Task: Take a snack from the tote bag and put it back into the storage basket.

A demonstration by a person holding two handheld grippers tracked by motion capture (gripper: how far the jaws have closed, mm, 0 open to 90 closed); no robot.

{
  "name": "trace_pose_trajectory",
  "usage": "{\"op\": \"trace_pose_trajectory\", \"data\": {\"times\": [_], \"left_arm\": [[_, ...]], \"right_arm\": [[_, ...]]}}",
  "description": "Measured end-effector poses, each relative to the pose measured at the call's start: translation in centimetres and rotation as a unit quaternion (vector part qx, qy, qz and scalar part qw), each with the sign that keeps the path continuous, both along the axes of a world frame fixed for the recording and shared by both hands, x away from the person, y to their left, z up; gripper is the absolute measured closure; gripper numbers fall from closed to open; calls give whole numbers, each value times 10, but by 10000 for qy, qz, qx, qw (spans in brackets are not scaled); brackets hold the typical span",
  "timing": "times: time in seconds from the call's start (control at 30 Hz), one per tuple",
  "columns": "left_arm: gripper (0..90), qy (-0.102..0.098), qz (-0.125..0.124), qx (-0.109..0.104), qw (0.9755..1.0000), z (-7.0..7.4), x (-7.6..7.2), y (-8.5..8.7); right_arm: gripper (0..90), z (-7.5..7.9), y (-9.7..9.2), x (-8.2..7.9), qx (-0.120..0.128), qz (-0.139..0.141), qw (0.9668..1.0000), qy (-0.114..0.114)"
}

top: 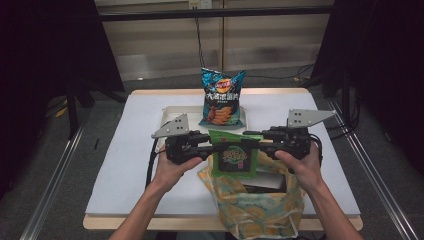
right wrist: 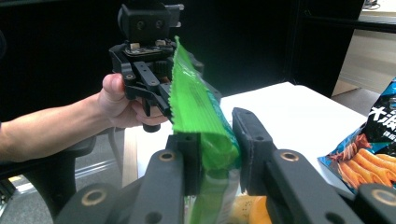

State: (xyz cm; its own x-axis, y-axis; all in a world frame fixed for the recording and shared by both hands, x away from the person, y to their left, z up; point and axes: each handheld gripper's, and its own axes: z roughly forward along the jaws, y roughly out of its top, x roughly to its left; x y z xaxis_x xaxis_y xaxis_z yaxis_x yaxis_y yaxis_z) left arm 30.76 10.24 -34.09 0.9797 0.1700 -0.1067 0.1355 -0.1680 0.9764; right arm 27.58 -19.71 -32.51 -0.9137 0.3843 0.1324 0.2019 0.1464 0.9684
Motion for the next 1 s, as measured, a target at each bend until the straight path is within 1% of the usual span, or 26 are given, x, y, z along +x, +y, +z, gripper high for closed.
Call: {"op": "trace_pose_trajectory", "data": {"times": [0.07,0.1,0.13,0.2,0.23,0.27,0.3,0.33,0.37,0.4,0.43,0.47,0.5,0.53,0.6,0.63,0.67,0.7,0.73,0.77,0.8,0.87,0.9,0.93,0.97,1.0], "left_arm": [[738,-50,-83,3,10000,2,-1,1],[741,-112,-67,39,9999,4,-1,1],[742,-118,-77,26,9999,5,-2,2],[744,-131,-26,14,9999,8,0,7],[744,-113,-5,-33,9999,8,1,10],[744,-113,-5,-33,9999,8,1,10],[744,-41,15,-108,9999,8,3,15],[744,-40,80,-76,9999,8,4,17],[744,-15,134,-71,9999,8,4,17],[744,-28,152,-28,9999,8,5,18],[743,-10,170,-23,9999,7,6,19],[744,27,170,-82,9998,6,7,19],[743,3,158,-51,9999,6,8,20],[743,28,195,-83,9998,6,8,20],[743,15,230,-51,9997,8,8,23],[743,40,226,-126,9997,8,8,23],[743,24,255,-64,9997,9,8,25],[742,24,255,-64,9997,9,8,25],[743,47,281,-95,9995,9,9,27],[743,47,281,-95,9995,9,9,27],[743,35,317,-52,9995,10,9,29],[742,32,379,-39,9993,11,10,35],[743,0,454,-20,9990,12,10,37],[742,28,458,-43,9989,13,10,40],[742,6,449,-35,9990,13,11,42],[742,11,459,-72,9989,13,12,45]], "right_arm": [[706,0,0,0,48,29,10000,-2],[691,0,-1,0,71,22,10000,21],[664,0,-1,1,104,34,9999,42],[556,0,-1,1,112,-42,9999,11],[536,1,-1,0,139,-100,9999,11],[536,1,-1,0,139,-100,9999,11],[452,2,-3,0,157,-178,9997,-26],[430,2,-4,0,159,-226,9996,-28],[447,1,-5,0,145,-277,9995,-10],[438,1,-6,0,125,-305,9995,-19],[410,0,-7,0,124,-374,9992,2],[362,-1,-8,0,124,-429,9990,10],[342,-1,-9,0,123,-529,9985,17],[332,-2,-10,0,127,-541,9985,29],[287,-4,-12,0,98,-628,9980,-1],[253,-4,-12,0,91,-683,9976,-22],[230,-5,-13,0,86,-764,9970,-25],[230,-5,-13,0,86,-764,9970,-25],[180,-6,-16,0,93,-875,9961,19],[180,-6,-16,0,93,-875,9961,19],[167,-7,-18,-2,71,-901,9959,31],[125,-10,-19,-4,-47,-980,9952,36],[108,-13,-21,-6,-67,-1020,9948,26],[95,-16,-23,-7,-88,-1063,9943,29],[80,-19,-25,-9,-102,-1116,9937,42],[65,-21,-28,-10,-122,-1163,9931,44]]}}
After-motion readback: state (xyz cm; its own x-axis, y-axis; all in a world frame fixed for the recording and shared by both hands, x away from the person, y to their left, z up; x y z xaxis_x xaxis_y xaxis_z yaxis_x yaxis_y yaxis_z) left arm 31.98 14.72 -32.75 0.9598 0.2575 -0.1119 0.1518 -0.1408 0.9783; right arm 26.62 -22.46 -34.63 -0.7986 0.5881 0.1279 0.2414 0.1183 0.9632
